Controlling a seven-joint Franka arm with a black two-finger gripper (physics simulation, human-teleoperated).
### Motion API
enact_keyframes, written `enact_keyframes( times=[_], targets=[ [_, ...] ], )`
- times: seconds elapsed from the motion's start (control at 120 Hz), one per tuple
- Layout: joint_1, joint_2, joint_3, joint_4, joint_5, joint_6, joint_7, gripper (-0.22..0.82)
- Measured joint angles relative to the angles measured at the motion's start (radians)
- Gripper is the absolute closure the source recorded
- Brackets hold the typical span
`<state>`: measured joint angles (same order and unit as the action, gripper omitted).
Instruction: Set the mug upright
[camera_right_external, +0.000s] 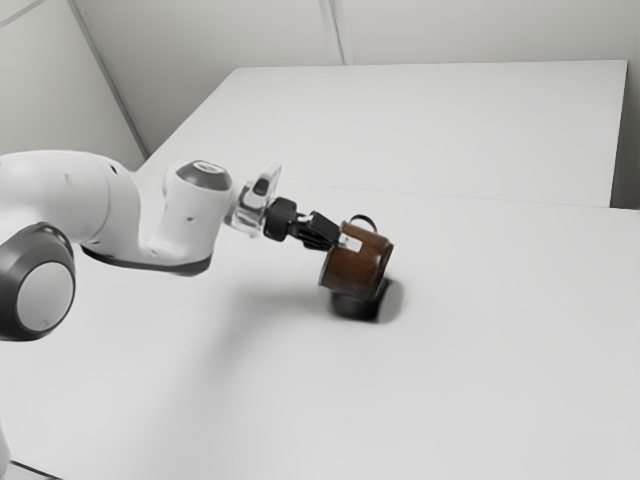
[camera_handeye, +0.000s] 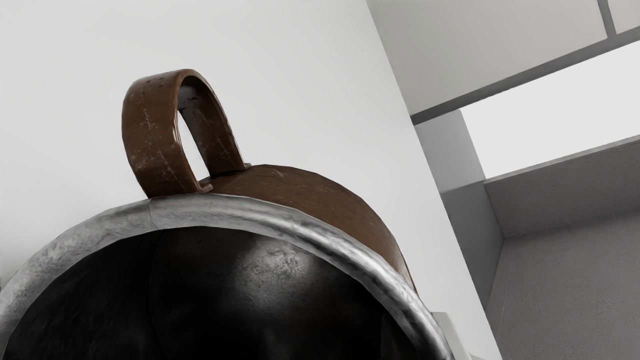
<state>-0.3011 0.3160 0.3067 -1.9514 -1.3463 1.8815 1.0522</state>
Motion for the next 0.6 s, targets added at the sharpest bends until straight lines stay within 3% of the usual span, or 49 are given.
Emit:
enact_keyframes(
  times=[0.342, 0.6],
  targets=[
    [-0.019, -0.065, 0.003, 0.009, 0.324, 0.143, -0.154, 0.77],
    [-0.058, -0.111, 0.008, 0.009, 0.741, 0.231, -0.378, 0.77]
  ],
)
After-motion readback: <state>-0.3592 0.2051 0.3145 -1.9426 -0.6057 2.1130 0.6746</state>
